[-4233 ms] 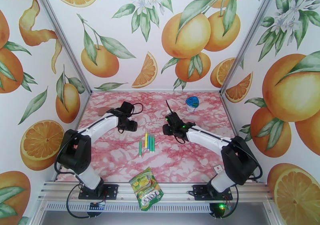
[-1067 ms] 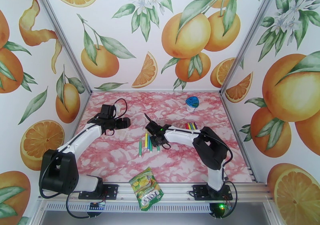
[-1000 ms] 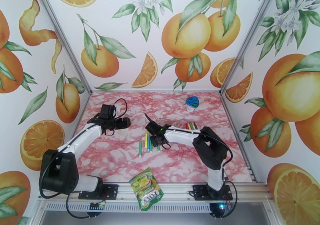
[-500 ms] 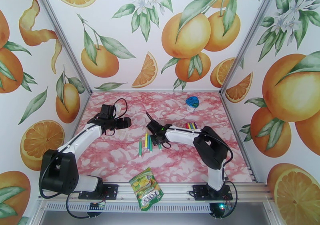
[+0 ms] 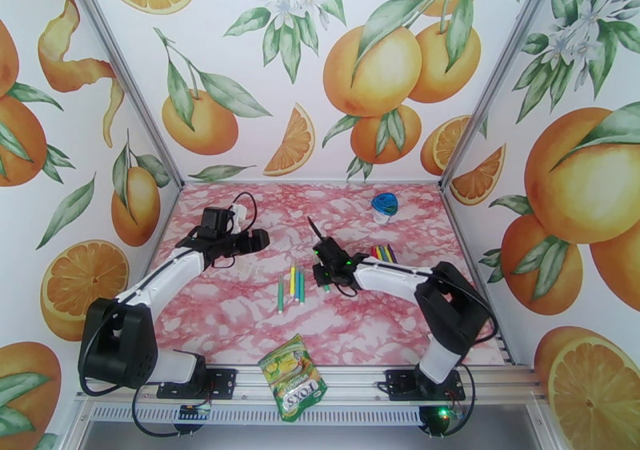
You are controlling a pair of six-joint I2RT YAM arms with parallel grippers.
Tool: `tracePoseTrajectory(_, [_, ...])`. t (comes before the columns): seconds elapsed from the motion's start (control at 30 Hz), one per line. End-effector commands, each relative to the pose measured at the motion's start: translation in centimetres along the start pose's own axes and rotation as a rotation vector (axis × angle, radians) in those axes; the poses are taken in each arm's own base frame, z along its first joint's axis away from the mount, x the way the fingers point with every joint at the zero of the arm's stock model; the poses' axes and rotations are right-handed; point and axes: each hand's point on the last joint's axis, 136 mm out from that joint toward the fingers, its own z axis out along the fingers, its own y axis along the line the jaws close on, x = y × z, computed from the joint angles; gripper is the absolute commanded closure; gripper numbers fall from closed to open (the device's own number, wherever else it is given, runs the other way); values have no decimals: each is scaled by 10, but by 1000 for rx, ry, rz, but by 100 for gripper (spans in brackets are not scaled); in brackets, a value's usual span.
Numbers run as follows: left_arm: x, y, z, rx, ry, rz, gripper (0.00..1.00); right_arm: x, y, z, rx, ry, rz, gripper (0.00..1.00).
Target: Open the pen caps
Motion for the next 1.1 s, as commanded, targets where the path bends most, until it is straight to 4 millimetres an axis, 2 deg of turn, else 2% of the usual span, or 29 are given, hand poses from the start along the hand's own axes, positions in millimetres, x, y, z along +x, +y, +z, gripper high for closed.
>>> tracePoseTrajectory(0.0, [-5,-27,6,118,-7,17,18,-27,20,-17,-121,-125,-12,87])
tracePoseTrajectory(0.3, [-1,-80,24,296,37,60,19,-46,38,-43,-224,-237,-43,87])
tracePoseTrajectory(0.53, [2,-107,34,387,65,74,24,-56,48,-59,-274,-302,-70,88])
tracePoseTrajectory(0.83, [8,-128,43,437,94,94,28,-60,58,-64,-315,-319,-103,88])
tracePoseTrajectory(1.07, [10,-139,48,466,111,98,35,-60,63,-67,-322,-329,-129,88])
